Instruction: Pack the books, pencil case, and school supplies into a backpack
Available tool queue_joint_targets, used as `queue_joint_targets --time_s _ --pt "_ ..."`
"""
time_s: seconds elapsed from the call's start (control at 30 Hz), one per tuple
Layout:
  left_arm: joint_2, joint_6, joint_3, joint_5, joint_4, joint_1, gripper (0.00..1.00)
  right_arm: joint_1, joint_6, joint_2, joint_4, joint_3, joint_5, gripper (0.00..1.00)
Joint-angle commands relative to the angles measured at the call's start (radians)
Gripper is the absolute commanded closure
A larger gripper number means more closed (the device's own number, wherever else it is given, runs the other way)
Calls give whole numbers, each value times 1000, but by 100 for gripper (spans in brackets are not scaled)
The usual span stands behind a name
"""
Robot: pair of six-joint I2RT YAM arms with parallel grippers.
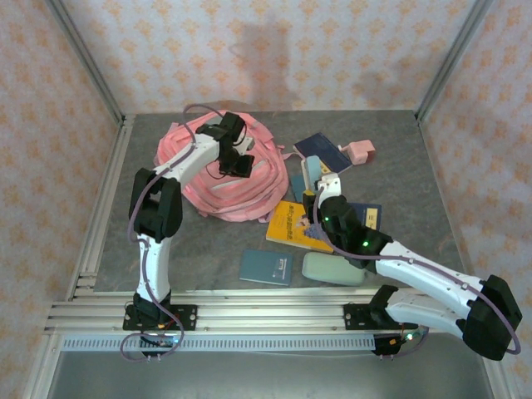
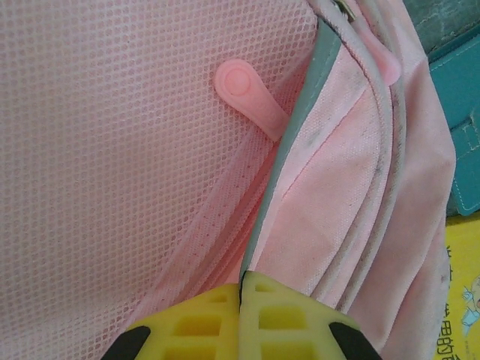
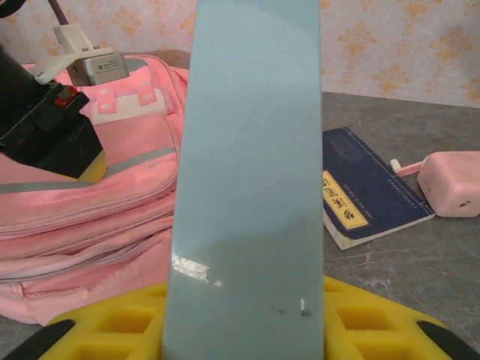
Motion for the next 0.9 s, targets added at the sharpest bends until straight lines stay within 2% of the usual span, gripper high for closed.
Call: queue_joint_targets --time_s 0.0,0.17,0.4,0.6,0.7,0.8,0.83,0.87 --pt "-76 -25 -20 -24 7 -6 100 -5 34 -3 8 37 -7 92" --pt "-213 -92 -21 -52 31 10 100 -8 119 9 -32 88 -67 91" --pt "-387 -197 2 -73 34 46 100 -34 269 134 -125 227 -201 92" --pt "-442 -212 17 -81 10 49 100 -93 389 256 -88 284 -304 99" --pt "-388 -169 34 -40 -51 46 100 -130 446 287 -77 278 -341 100" --pt "-292 -96 56 -72 -108 25 71 -153 459 303 -51 256 -387 100" --pt "-260 -72 59 -80 -116 18 64 -155 450 303 -50 251 -392 100" --pt "-235 -54 58 -89 -115 14 60 -154 444 299 -50 245 -393 100"
